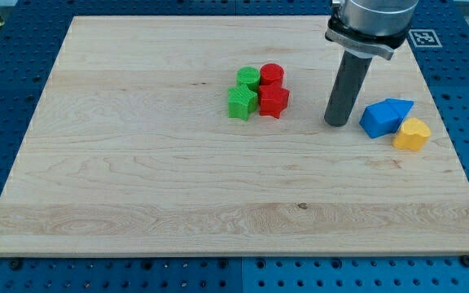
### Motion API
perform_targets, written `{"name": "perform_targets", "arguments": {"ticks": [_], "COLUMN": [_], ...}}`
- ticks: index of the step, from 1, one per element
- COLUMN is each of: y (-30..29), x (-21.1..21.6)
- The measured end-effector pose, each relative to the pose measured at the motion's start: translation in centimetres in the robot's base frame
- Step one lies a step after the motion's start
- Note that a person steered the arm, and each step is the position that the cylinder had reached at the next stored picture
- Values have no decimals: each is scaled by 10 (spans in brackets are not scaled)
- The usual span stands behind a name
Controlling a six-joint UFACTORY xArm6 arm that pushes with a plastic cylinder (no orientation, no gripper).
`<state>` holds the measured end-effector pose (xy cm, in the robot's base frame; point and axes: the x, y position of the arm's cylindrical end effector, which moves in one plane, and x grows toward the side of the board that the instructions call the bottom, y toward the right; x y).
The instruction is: Move your arm to the top of the blue blocks
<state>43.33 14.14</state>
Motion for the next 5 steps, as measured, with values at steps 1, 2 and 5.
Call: {"name": "perform_targets", "arguments": {"ticks": [1, 2, 5], "y": [0, 0, 0], "x": [-8, -16, -81]}}
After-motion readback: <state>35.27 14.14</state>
